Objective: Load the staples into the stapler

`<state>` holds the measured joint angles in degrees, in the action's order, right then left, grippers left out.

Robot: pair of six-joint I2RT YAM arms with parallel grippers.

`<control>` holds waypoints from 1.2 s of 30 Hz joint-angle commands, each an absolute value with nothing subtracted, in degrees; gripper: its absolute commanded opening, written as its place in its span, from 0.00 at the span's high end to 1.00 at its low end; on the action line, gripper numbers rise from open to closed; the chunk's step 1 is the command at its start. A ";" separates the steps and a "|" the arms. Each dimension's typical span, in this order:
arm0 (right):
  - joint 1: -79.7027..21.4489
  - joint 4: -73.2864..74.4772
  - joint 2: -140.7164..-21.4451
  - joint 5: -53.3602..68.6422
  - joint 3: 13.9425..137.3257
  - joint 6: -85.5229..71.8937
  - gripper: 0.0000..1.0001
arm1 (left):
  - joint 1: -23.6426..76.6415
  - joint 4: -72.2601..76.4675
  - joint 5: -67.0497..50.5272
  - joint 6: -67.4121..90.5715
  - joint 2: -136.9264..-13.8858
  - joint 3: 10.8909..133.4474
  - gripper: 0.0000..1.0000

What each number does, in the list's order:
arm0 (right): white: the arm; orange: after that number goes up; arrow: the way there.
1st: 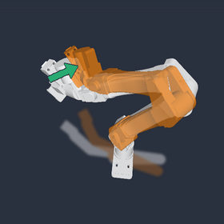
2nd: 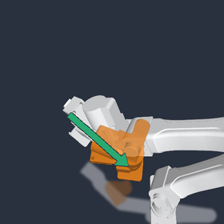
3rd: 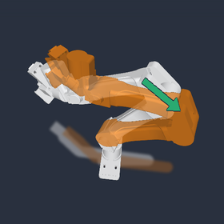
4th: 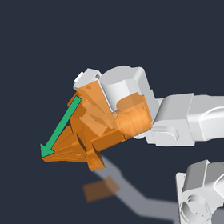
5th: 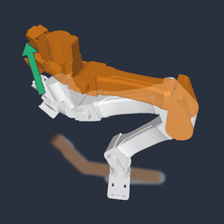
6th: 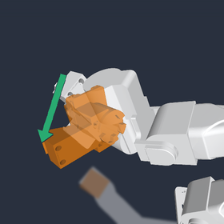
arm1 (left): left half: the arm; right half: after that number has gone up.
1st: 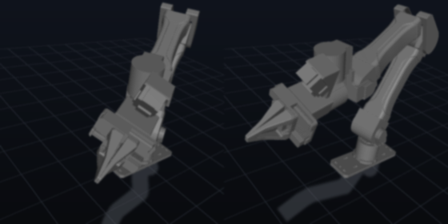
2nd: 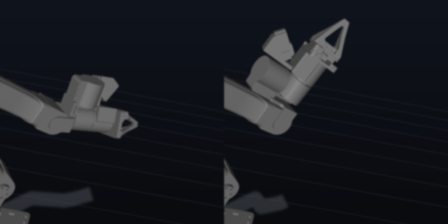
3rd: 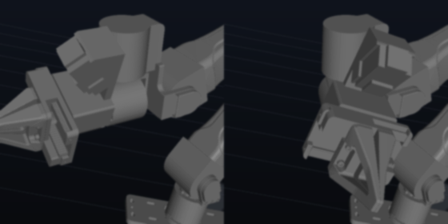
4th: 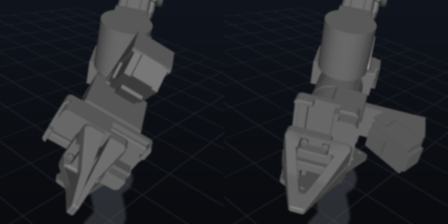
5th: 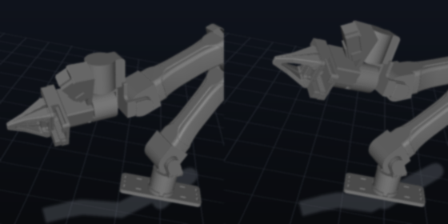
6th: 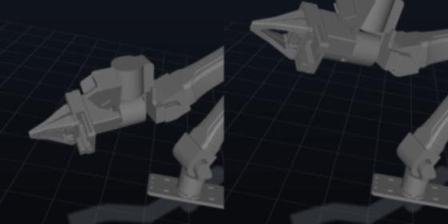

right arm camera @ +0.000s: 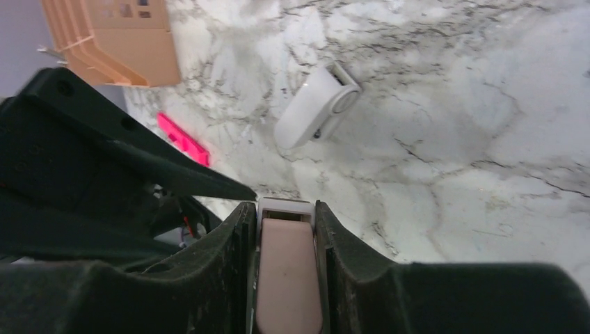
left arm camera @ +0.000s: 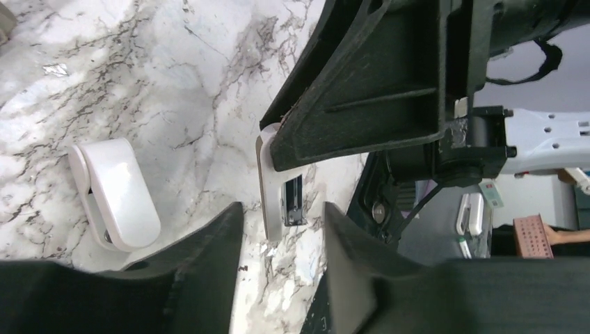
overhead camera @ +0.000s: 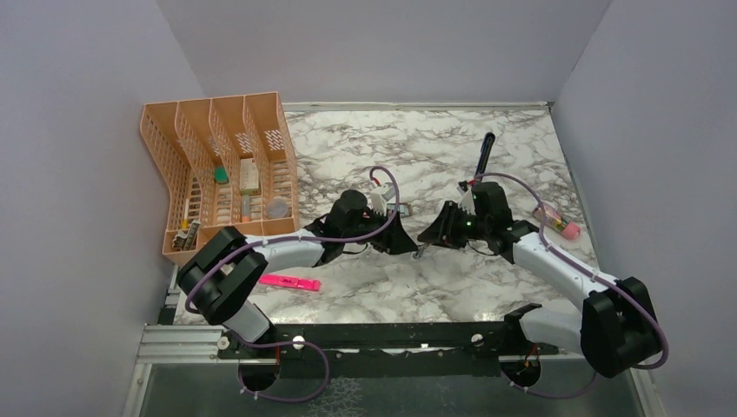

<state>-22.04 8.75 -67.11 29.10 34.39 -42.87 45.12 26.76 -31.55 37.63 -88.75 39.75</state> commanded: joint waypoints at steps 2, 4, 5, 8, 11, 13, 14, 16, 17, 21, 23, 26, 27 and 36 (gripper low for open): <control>-22.02 18.61 -68.73 18.92 39.47 -37.89 0.73 | 45.24 25.95 -25.47 33.49 -87.34 38.85 0.39; -21.97 22.67 -69.34 15.03 42.06 -35.34 0.73 | 45.22 21.59 -21.26 31.41 -86.31 39.51 0.31; -21.97 24.53 -69.62 12.94 43.19 -34.20 0.73 | 45.26 19.32 -19.14 30.09 -85.73 40.01 0.29; -21.97 28.07 -70.31 7.49 45.37 -31.47 0.73 | 45.26 10.79 -11.81 26.53 -84.27 42.78 0.25; -22.02 29.85 -72.21 3.68 46.74 -29.84 0.73 | 45.26 4.03 -5.63 24.31 -83.21 45.61 0.24; -21.98 31.49 -76.65 1.85 48.82 -28.40 0.73 | 45.13 0.15 -0.89 23.60 -82.49 47.21 0.24; -21.97 31.74 -77.60 1.54 49.26 -28.13 0.73 | 45.11 -0.48 -0.51 23.56 -82.40 47.34 0.24; -21.97 32.10 -79.24 0.31 49.91 -27.67 0.73 | 45.18 -1.73 -0.44 23.68 -82.35 47.44 0.24; -21.97 32.47 -80.09 -1.01 50.28 -27.40 0.73 | 45.14 -1.96 -0.44 23.88 -82.28 47.34 0.24; -21.97 33.10 -83.03 -3.25 51.70 -26.43 0.72 | 45.23 -3.08 1.03 24.09 -82.28 46.98 0.24; -21.97 33.09 -84.42 -3.50 52.27 -25.82 0.72 | 45.18 -3.84 1.02 23.85 -82.35 46.95 0.24; -21.97 33.44 -86.50 -4.56 53.13 -24.53 0.72 | 45.18 -5.00 0.99 23.58 -82.60 46.98 0.24; -21.97 33.53 -87.30 -4.80 53.33 -24.23 0.72 | 45.15 -5.12 0.62 23.41 -82.74 46.94 0.24; -21.97 33.14 -91.84 -6.11 55.18 -22.94 0.67 | 45.18 -5.72 -3.26 22.59 -85.85 48.18 0.24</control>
<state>-22.06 32.47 -90.04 -2.72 54.00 -24.56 45.08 -4.91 -1.04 23.70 -83.99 46.39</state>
